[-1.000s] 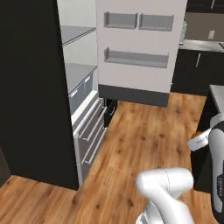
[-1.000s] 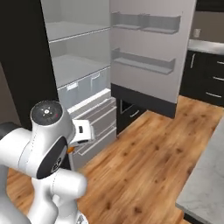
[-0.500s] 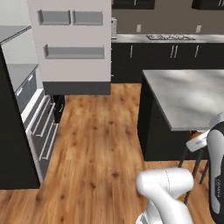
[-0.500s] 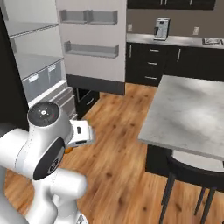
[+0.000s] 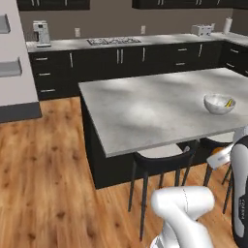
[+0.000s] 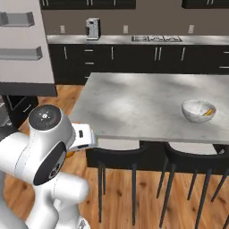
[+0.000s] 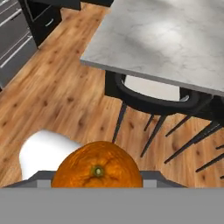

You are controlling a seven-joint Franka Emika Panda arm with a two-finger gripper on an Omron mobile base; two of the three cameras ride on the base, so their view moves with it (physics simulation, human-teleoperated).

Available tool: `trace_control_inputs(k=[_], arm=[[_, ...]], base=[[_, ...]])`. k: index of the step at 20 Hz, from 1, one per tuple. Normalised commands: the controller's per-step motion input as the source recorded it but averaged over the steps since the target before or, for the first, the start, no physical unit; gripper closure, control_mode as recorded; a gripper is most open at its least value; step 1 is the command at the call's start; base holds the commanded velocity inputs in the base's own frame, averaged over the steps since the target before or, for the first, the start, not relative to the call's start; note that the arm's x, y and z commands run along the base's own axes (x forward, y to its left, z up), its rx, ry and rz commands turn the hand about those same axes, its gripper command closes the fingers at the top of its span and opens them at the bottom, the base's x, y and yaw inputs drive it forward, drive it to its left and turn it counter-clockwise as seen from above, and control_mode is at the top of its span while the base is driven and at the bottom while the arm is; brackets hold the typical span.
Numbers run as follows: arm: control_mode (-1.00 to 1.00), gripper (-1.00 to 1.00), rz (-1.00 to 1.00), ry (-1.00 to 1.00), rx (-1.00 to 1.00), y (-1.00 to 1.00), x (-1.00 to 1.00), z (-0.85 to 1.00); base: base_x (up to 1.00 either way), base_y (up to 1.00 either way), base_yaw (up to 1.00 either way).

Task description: Retrieve the banana and tangerine from the fridge and place them into the bowl on the dining table.

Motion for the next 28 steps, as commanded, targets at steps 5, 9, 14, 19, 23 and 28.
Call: trace_control_inputs(k=[5,9,14,19,23,28], arm=[[1.00,1.00,0.00,0.00,0.00,0.00,0.00,0.00],[1.00,1.00,0.00,0.00,0.00,0.00,0.00,0.00],[1.00,1.00,0.00,0.00,0.00,0.00,0.00,0.00],[1.00,1.00,0.00,0.00,0.00,0.00,0.00,0.00],[1.00,1.00,0.00,0.00,0.00,0.00,0.00,0.00],[1.00,1.00,0.00,0.00,0.00,0.00,0.00,0.00]], base=[[0.98,-0.97,-0.39],[1.00,-0.84,-0.31],[1.00,-0.99,-0.28],[1.00,-0.82,-0.09],[1.00,-0.82,0.25],[1.00,-0.64,0.51]])
